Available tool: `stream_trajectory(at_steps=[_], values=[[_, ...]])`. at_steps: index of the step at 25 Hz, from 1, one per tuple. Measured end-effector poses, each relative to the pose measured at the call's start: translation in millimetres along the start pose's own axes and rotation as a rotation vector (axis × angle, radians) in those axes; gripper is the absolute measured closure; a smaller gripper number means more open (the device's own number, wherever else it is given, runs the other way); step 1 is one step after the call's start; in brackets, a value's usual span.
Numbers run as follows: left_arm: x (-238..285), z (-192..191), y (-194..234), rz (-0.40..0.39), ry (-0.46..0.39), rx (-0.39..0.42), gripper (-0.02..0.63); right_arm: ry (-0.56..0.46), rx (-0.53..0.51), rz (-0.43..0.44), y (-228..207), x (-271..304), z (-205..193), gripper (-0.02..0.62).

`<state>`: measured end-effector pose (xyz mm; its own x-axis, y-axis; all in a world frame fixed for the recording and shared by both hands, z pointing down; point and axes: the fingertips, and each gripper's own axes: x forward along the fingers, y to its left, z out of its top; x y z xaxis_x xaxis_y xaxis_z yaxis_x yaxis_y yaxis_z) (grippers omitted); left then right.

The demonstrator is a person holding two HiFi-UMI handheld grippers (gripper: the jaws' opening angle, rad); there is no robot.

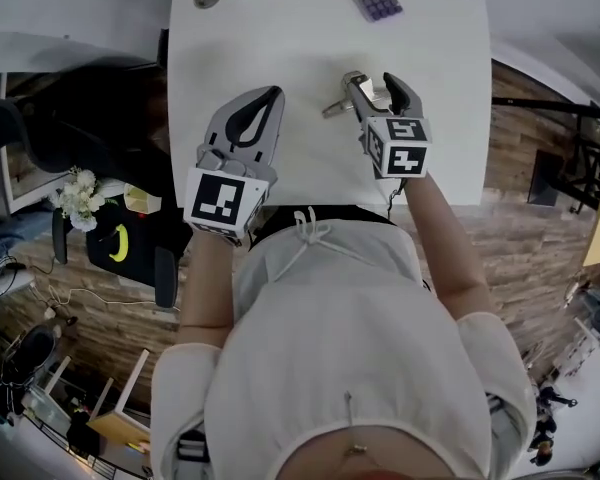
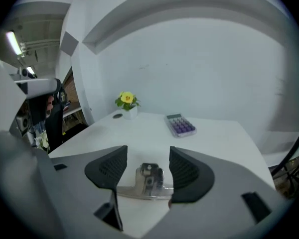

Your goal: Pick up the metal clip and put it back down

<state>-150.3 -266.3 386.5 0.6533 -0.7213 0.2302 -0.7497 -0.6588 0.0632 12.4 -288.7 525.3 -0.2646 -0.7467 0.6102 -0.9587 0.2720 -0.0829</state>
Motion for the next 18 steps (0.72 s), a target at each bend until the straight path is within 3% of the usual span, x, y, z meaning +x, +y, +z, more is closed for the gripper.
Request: stream_trajectory(at_steps=[4,12,18], values=[[-16,16,-5,-0.014,-0.037,0.028,0.588,-0.152,-0.015,-0.040,3,-39,38,0.391],[-41,41,-14,-0.016,-0.078,0.039,0.588,-0.375,-0.147,-0.070,11,-117,91,0.516],[-59,59,-20,0.003,-0.105,0.074,0.588,-0.481,-0.183,-0.070,17,-161,111,0.589]])
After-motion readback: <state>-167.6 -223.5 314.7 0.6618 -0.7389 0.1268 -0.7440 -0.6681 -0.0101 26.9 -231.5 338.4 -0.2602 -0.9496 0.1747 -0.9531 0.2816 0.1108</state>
